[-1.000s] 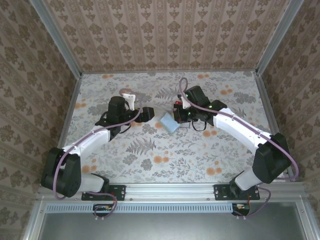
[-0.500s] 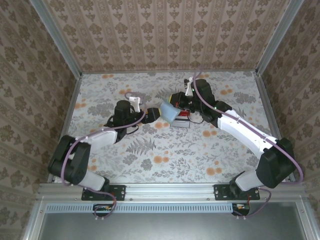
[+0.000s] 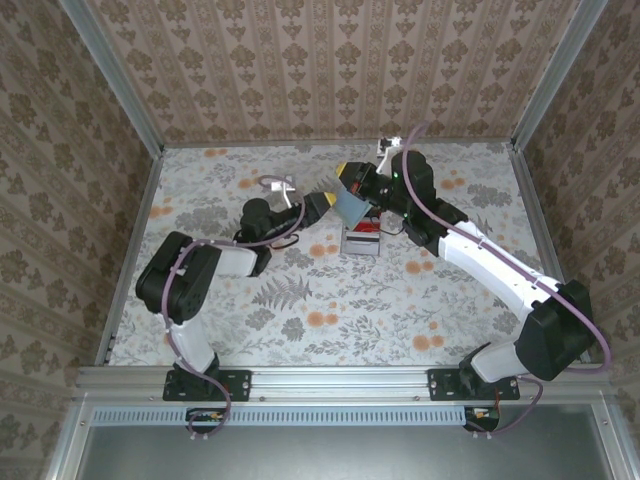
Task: Put the credit cards into the card holder
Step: Place the card holder at the center of the table.
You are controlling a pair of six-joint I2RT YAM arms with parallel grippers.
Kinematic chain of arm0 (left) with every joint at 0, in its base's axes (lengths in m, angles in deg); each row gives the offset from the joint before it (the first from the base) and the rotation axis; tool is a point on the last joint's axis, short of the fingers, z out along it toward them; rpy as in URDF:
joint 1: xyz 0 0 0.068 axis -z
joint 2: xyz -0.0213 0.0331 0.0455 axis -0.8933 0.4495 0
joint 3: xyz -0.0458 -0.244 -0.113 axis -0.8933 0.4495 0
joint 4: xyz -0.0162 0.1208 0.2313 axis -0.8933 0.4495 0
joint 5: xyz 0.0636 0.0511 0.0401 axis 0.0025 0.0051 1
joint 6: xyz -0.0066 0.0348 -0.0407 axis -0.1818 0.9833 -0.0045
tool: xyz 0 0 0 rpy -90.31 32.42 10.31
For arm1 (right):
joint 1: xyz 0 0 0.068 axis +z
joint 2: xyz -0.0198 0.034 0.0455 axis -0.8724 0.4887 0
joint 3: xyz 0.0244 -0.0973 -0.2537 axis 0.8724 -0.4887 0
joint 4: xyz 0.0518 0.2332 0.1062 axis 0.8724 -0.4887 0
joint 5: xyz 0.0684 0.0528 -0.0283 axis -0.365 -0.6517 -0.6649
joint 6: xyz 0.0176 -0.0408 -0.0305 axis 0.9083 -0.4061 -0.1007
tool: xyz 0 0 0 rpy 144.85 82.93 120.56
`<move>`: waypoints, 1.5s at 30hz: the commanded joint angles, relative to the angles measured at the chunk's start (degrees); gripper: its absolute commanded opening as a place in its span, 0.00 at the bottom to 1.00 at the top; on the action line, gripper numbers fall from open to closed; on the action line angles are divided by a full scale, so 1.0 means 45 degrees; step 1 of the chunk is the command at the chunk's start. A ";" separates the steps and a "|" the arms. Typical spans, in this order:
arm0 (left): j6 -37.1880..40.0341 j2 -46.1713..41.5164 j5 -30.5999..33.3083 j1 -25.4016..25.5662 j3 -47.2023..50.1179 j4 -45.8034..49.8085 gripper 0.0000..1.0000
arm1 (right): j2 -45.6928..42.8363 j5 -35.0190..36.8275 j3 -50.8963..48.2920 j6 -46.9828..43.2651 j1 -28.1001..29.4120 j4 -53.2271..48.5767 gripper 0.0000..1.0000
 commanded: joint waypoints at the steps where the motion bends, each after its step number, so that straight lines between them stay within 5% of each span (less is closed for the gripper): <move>1: -0.0587 0.0086 -0.0316 0.0226 -0.0576 -0.1345 0.87 | -0.0248 0.0265 0.0488 0.0533 -0.0059 0.1028 0.04; 8: -0.0937 -0.0035 -0.0429 0.0281 -0.0735 -0.1381 0.84 | -0.0258 0.0280 0.0517 0.0837 -0.0060 0.1440 0.04; 15: -0.0803 -0.0625 -0.0705 0.0054 -0.0722 -0.1340 0.43 | -0.0331 0.0526 0.0170 0.0759 -0.0152 0.1344 0.04; 22: -0.0955 -0.1147 -0.1543 -0.1603 0.0097 -0.1219 0.04 | -0.1413 0.0239 -0.0866 0.0299 -0.0538 0.0139 0.05; 24: -0.1036 -0.1401 -0.1987 -0.2202 0.0391 -0.0753 0.00 | -0.1661 0.0166 -0.1229 -0.0160 -0.0606 -0.0746 0.05; 27: 0.0196 -0.2120 -0.3230 -0.2796 0.0414 0.1681 0.00 | -0.1844 -0.0383 -0.1787 -0.0958 -0.0590 -0.2405 0.05; 30: 0.5375 -0.3326 -0.3905 -0.2509 -0.1177 1.1042 0.00 | -0.1802 -0.1089 -0.2541 -0.1439 -0.0479 -0.3777 0.05; 32: 0.9812 -0.3591 -0.2557 -0.1913 -0.3213 1.7962 0.01 | -0.1784 -0.1350 -0.3239 -0.1524 -0.0308 -0.4272 0.05; 34: 1.1470 -0.3500 -0.2389 -0.1701 -0.3999 2.1019 0.01 | -0.1912 -0.1336 -0.3961 -0.1440 -0.0095 -0.4401 0.05; 45: 1.0648 -0.2713 -0.2388 -0.1232 -0.2643 2.0840 0.05 | -0.1155 -0.1364 -0.6446 -0.1130 0.0265 -0.4006 0.06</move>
